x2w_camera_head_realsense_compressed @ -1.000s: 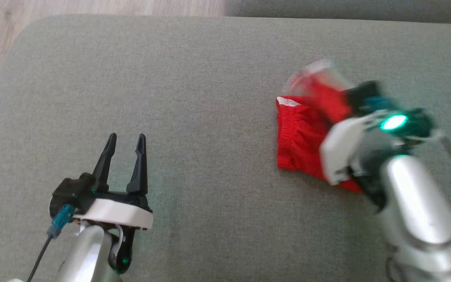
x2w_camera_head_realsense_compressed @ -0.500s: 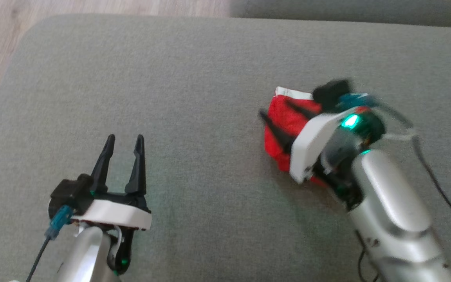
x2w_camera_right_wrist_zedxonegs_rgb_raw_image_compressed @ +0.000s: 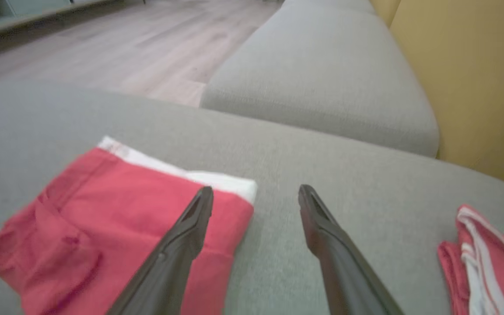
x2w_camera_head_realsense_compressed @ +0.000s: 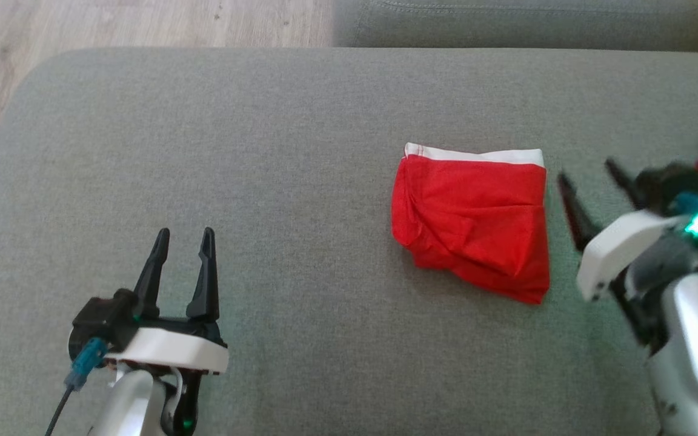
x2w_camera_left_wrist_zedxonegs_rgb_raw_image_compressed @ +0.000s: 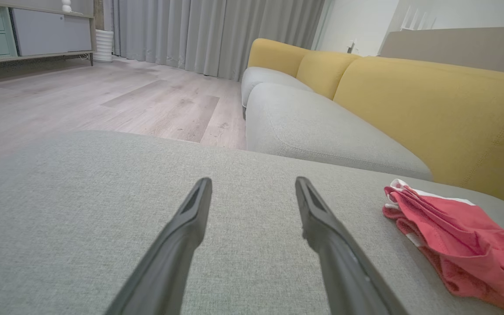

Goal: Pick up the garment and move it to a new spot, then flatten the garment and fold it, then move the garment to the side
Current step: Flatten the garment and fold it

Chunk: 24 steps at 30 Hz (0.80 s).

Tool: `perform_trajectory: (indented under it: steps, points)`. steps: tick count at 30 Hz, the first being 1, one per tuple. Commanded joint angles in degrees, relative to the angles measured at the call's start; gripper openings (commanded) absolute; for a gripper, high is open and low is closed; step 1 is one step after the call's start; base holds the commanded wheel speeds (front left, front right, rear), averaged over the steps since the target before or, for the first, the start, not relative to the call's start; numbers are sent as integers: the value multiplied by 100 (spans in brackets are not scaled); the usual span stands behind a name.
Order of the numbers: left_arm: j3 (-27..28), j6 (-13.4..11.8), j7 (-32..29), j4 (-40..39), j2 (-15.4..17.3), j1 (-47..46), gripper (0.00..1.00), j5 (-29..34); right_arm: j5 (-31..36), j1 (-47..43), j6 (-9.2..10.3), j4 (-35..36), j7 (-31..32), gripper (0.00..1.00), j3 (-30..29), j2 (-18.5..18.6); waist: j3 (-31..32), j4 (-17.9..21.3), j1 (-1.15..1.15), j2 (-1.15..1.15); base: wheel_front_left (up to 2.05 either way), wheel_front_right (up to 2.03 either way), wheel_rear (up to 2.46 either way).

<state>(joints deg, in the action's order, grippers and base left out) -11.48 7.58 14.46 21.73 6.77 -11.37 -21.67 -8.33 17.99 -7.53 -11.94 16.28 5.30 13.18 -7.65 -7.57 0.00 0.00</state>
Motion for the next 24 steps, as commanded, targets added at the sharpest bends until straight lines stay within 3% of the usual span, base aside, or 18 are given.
perform_trajectory:
  steps: [1, 2, 3, 4, 11, 15, 18, 22, 23, 24]
  points:
    - [158, -9, 53, -197, 98, -136, 100, 31, 70, 93, 4, 85, -67, 100, 159, -30, -23, -7, 0, 0, 0, 0, 0]
    - [143, -9, 53, -198, 101, -141, 100, 28, 101, 59, 4, -23, -86, 100, 238, -77, -39, -8, 0, 0, 0, 0, 0]
    - [133, -9, 53, -201, 104, -150, 100, 23, 121, 42, 4, -143, -94, 81, 327, -124, -55, -10, 0, 0, 0, 0, 0]
    - [122, -9, 53, -202, 108, -159, 100, 18, 155, 45, 4, -274, -79, 0, 467, -142, -73, -14, 0, 0, 0, 0, 0]
    - [98, -9, 53, -186, 143, -172, 100, 6, -148, 221, 4, -874, 166, 0, 1878, -336, -85, -19, 0, 0, 0, 0, 0]
    - [119, -9, 53, -168, 162, -132, 100, -9, -832, 270, 4, -787, 226, 0, 2922, -424, -16, 6, 0, 0, 0, 0, 0]
    - [186, -11, 53, -159, 167, -78, 100, -16, -1573, 346, 4, -367, 132, 0, 3921, -259, 78, 80, 0, 0, 0, 0, 0]
    - [316, -40, 53, -184, 176, 30, 100, -15, -1999, 334, 4, 2, -279, 0, 3936, -68, 207, 222, 0, 0, 0, 0, 0]
    - [353, -52, 53, -196, 180, 68, 100, -12, -2037, 288, 4, 71, -435, 6, 3774, -49, 250, 264, 0, 0, 0, 0, 0]
    - [393, -66, 53, -212, 183, 111, 100, -10, -2046, 222, 4, 130, -592, 82, 3558, -38, 292, 305, 0, 0, 0, 0, 0]
